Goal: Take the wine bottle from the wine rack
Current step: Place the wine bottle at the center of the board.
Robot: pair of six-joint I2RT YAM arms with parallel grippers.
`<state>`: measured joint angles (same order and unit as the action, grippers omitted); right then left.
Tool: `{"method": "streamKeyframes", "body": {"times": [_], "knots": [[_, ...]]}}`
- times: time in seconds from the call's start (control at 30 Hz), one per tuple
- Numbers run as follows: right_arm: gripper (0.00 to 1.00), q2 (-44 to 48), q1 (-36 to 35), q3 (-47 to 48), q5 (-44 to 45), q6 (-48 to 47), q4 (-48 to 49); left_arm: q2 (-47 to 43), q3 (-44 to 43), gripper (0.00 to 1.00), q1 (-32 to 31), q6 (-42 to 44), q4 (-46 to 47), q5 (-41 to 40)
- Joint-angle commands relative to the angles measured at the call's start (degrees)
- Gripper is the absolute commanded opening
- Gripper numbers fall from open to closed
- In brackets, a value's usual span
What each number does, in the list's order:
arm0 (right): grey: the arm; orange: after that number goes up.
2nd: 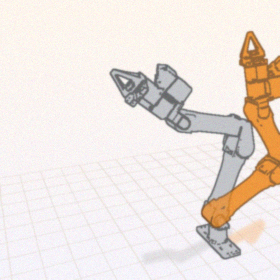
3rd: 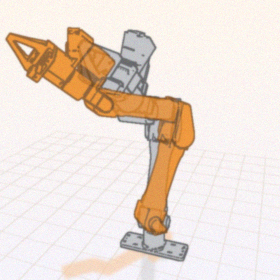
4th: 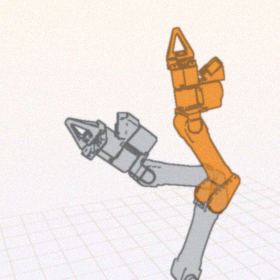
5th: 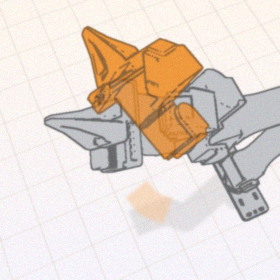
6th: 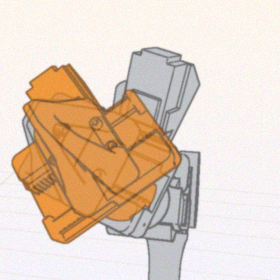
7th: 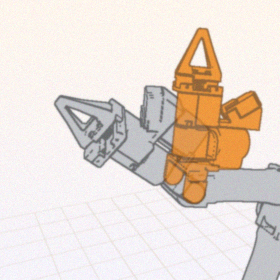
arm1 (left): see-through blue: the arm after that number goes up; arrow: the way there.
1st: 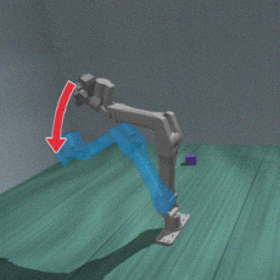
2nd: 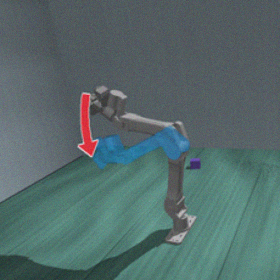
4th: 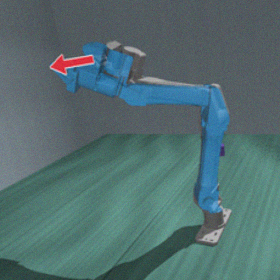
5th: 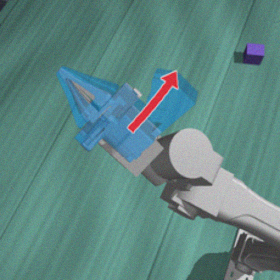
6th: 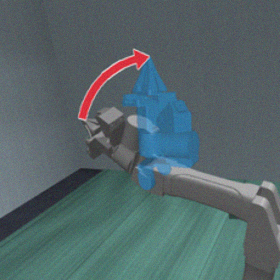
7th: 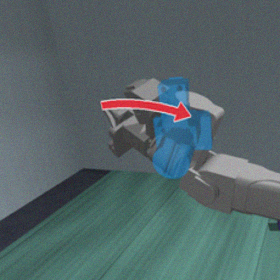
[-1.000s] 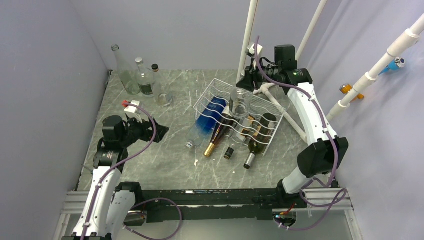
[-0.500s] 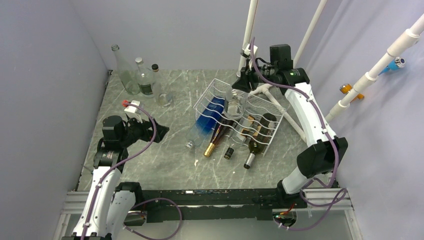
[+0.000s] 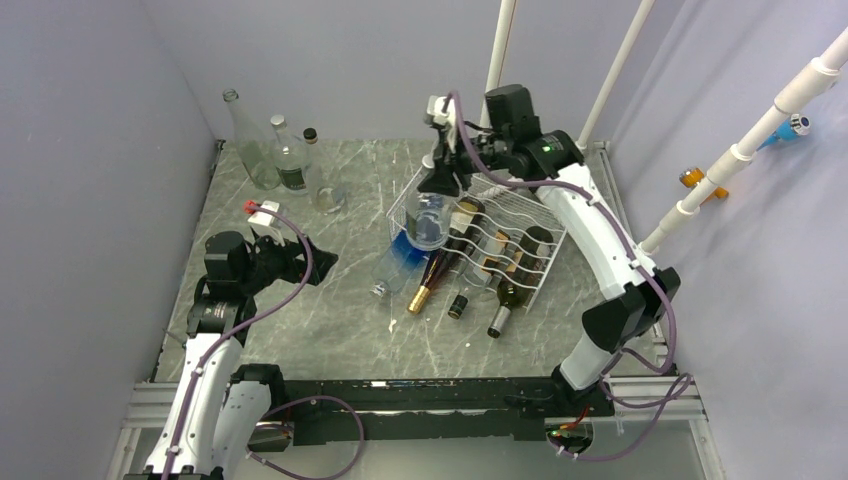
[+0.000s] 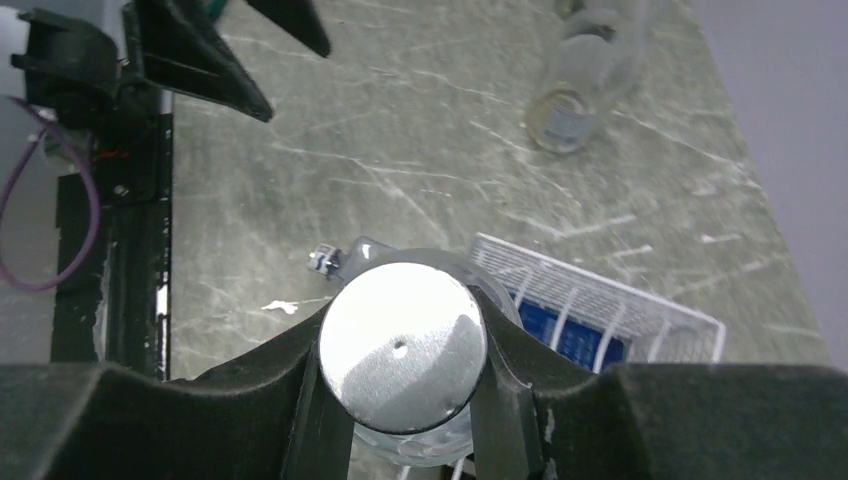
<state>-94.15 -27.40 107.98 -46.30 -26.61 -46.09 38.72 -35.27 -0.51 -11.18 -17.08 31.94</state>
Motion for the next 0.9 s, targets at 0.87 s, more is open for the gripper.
{"method": "streamKeyframes", "body": {"times": [0.87], "knots": [[0.00, -20.48, -25.61, 24.46, 1.57, -0.84, -0.15, -10.44, -2.18, 1.00, 0.34, 2.37, -8.71, -31.63]]}}
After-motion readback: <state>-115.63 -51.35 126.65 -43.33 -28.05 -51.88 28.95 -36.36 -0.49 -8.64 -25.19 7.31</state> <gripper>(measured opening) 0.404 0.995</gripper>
